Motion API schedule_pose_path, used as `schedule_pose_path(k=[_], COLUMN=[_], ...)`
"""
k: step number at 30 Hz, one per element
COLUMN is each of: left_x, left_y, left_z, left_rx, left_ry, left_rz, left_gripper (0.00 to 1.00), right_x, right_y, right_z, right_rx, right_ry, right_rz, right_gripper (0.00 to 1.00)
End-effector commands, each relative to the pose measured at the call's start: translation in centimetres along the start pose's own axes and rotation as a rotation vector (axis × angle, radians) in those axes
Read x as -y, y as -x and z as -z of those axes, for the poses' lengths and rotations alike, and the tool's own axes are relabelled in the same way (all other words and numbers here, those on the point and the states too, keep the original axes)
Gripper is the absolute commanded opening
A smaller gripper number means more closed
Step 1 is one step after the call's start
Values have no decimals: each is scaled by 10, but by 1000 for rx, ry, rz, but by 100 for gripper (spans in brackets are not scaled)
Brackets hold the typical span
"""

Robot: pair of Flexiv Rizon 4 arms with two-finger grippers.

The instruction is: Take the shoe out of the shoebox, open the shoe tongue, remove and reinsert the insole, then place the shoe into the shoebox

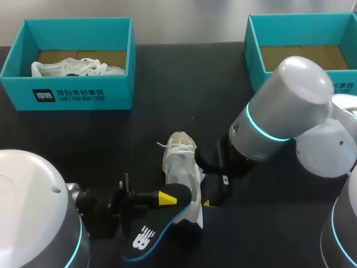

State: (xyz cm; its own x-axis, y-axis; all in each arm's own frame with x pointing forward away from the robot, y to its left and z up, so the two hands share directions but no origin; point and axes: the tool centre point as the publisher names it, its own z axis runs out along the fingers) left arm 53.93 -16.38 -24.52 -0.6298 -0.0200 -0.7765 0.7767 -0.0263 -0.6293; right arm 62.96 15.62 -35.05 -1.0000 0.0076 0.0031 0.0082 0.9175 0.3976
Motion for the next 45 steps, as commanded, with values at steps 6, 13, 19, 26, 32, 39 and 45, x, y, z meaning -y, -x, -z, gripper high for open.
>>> schedule_pose_path(k=[6,13,19,26,32,39,45], left_x=[-5,-9,-14,-19,-20,-19,-19], left_y=[-1,-3,-4,-8,-8,-7,-10], left_z=[-9,-15,-19,-25,-28,-28,-30], left_rx=[-2,-19,-21,-26,-33,-25,-25], left_ry=[23,52,51,44,46,55,59], left_rz=[42,68,86,110,114,120,136], left_gripper=[0,0,0,0,0,0,0], right_x=[3,3,3,3,3,3,3], right_y=[-2,-2,-2,-2,-2,-2,-2], right_z=[-1,-1,-1,-1,-1,-1,-1], right_rx=[1,1,1,1,1,1,1], right_ry=[20,20,20,20,20,20,20], right_rz=[4,4,4,4,4,4,4], right_gripper=[100,100,100,100,100,100,100])
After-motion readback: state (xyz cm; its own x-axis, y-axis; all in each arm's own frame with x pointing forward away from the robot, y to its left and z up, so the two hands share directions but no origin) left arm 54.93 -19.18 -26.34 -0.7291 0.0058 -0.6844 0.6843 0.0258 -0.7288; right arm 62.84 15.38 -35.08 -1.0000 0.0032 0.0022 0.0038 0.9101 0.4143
